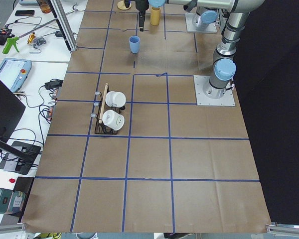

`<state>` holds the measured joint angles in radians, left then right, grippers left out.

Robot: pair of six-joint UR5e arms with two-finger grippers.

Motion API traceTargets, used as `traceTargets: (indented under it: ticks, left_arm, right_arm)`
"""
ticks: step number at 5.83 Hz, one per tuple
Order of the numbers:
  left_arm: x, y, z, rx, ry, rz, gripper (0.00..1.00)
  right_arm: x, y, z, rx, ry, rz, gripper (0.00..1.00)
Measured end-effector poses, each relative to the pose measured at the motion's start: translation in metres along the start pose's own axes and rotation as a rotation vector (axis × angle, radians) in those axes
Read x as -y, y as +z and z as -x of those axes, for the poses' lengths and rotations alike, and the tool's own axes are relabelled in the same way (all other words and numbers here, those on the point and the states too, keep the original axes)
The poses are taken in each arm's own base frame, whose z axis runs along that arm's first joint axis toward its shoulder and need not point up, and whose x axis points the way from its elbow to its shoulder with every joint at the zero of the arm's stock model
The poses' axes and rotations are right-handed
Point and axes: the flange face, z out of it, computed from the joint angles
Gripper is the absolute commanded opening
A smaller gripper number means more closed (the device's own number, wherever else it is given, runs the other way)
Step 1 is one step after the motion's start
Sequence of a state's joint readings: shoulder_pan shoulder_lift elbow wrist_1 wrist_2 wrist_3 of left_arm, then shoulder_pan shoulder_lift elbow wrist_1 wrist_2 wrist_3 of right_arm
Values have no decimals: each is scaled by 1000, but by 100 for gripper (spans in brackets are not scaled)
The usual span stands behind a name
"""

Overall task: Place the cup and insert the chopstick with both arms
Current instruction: 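Release the cup and retract left gripper while right carries chopstick over cup, then lower the pink chopstick into the blue cup with the right gripper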

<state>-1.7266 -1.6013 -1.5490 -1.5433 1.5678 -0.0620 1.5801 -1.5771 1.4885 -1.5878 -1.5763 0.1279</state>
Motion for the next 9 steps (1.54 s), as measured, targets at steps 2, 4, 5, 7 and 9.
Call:
traceTargets:
  ticks: [2, 4, 5, 7, 9]
  left_arm:
    - [-10, -24, 29, 1, 26, -38, 98]
    - [-9, -32, 63, -31, 25, -46, 98]
    - [-13, -37, 71, -25, 10, -37, 98]
    - [-20, -40, 74, 7, -21, -25, 98]
    - [-21, -39, 74, 4, -27, -24, 98]
  right_arm:
    - [-1, 1, 26, 5, 11, -8, 8]
    - [19, -2, 82, 15, 35, -26, 8]
    - [29, 2, 116, 23, 55, -29, 8]
    - [30, 12, 169, 37, 83, -30, 8]
    - [27, 30, 211, 59, 99, -50, 7]
